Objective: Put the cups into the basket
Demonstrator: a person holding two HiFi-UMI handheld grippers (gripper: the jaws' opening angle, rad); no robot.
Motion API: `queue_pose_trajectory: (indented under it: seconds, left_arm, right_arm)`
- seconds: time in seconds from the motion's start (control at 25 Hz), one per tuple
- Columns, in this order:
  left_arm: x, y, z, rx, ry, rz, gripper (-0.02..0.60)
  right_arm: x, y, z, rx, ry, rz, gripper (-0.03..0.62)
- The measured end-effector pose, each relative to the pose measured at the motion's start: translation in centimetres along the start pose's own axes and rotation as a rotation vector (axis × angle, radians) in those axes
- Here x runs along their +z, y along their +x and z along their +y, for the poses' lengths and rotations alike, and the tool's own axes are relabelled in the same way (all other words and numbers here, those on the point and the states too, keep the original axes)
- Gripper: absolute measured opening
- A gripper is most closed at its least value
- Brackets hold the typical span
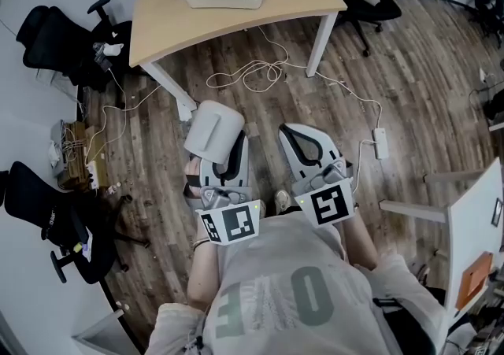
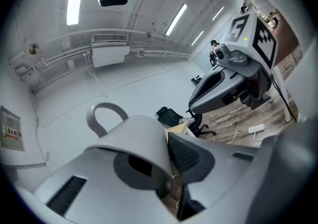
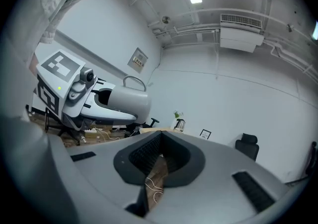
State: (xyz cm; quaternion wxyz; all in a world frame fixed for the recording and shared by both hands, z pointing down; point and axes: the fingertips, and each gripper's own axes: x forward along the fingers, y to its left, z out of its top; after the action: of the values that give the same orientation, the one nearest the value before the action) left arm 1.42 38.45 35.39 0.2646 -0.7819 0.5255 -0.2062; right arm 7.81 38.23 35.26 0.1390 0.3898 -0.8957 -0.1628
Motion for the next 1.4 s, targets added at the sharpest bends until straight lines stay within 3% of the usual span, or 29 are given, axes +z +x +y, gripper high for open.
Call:
queue_pose_trajectory:
  seconds: [0.36,0.6,0.96,1.16,1.4]
  left_arm:
    - [-0.2,3.2,1.3,0.063,-0.025,0.032,0.077]
    - [-3.8,5.7,3.6,0.097,-0.105,0.042,0.077]
    - [-8.2,13.6,10.4,0.108,-0.108,0.033,0.077]
    - [-10.8,17.3,13.8,0.105,-0.152,0.023,0.077]
    - [-13.4,21.1,18.9,0.107,-0.119,0.009,0.077]
  right_arm:
    - [-2.5,0.4,-2.9,0.051,0.017,0.003,-0.002]
    - [-3.9,3.9,-3.8,0.062,0.022,0.033,-0.002]
    - [-3.7,13.9,-8.6,0.007,0.002,0.050,-0.002]
    - [-2.7,19.9,-10.8,-0.012,-0.043,0.068,-0.002]
    - [-1.6,26.7,-12.6,-0.009,-0.034,0.051,-0.002]
